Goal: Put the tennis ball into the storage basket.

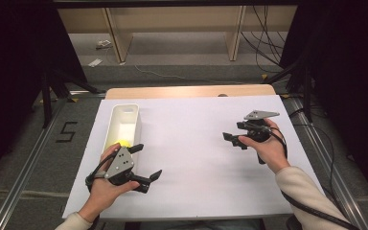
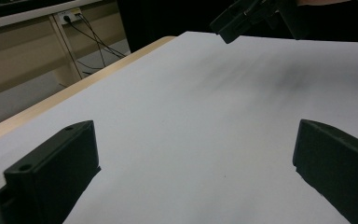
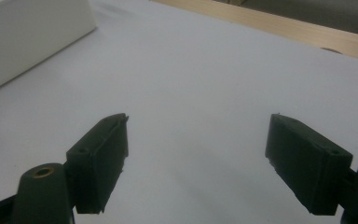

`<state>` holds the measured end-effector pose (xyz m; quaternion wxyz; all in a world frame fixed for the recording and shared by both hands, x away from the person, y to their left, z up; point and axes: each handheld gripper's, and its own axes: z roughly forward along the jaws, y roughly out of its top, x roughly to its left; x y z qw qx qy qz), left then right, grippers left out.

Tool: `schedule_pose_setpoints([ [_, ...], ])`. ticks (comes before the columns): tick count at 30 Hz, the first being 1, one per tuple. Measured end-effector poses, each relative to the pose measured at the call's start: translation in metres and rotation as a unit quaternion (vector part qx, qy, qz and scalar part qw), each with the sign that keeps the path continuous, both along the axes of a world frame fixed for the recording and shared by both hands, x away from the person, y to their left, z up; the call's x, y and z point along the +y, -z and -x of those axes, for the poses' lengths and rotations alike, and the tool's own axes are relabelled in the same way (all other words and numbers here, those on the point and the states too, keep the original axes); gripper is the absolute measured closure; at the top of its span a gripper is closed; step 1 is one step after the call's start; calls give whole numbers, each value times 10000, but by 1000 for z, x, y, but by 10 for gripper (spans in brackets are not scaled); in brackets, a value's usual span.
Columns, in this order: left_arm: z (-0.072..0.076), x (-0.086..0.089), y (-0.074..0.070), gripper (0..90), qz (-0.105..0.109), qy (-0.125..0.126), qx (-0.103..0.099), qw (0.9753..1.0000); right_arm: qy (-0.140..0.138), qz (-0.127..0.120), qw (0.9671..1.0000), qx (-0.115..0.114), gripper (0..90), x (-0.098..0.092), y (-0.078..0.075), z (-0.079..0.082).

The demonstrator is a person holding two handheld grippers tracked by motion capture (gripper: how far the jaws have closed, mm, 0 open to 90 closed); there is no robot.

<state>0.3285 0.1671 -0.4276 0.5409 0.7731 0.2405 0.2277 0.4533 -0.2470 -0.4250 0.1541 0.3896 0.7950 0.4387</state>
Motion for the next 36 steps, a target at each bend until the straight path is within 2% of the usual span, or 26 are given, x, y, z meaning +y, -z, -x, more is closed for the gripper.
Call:
schedule_pose_setpoints([
  [11,-1,0,0,0,-11,0,1,10000,211,88,9997,-43,217,-25,4,12],
  [27,-1,0,0,0,-20,7,-15,10000,335,98,9994,-56,215,-44,8,32],
  [36,-1,0,0,0,-14,12,-17,10000,388,98,9992,-60,211,-55,9,48],
])
